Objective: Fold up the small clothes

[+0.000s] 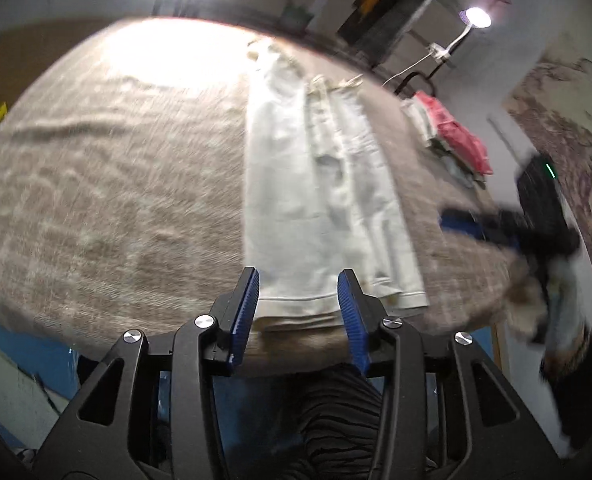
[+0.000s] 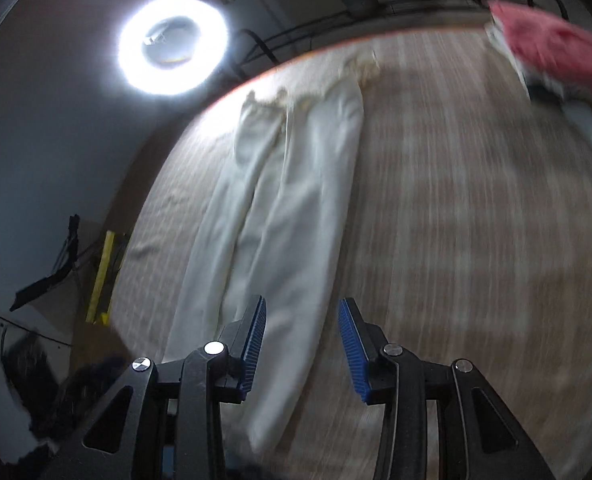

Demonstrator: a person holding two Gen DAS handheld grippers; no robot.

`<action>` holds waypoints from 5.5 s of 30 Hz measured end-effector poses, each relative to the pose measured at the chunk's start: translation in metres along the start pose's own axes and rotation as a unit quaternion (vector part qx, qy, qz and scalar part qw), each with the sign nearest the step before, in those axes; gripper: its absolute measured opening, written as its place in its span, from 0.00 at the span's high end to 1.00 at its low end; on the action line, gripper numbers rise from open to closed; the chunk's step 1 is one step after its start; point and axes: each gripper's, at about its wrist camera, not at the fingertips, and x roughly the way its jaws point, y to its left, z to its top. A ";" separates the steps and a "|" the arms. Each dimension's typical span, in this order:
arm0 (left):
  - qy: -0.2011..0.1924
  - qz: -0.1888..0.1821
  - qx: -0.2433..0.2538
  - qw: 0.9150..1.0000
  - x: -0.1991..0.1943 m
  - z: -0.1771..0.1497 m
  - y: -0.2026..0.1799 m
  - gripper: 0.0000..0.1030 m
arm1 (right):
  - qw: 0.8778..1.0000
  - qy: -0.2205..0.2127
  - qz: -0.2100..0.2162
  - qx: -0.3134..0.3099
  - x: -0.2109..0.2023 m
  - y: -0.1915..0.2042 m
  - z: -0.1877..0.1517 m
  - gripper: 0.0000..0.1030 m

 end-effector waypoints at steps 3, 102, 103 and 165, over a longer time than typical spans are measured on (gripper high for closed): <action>0.028 -0.005 -0.027 0.999 0.014 -0.001 0.016 0.60 | 0.999 0.020 0.027 0.031 0.011 -0.004 -0.039 0.61; 0.024 0.061 0.110 0.992 0.128 0.114 -0.013 0.63 | 0.996 0.013 0.018 -0.081 0.033 0.029 -0.015 0.76; 0.017 0.062 0.107 0.992 0.126 0.123 -0.011 0.63 | 0.997 0.006 0.019 -0.080 0.031 0.028 -0.008 0.76; -0.055 -0.043 -0.006 0.998 0.141 0.292 0.030 1.00 | 0.991 -0.102 0.057 -0.068 0.069 -0.033 0.231 1.00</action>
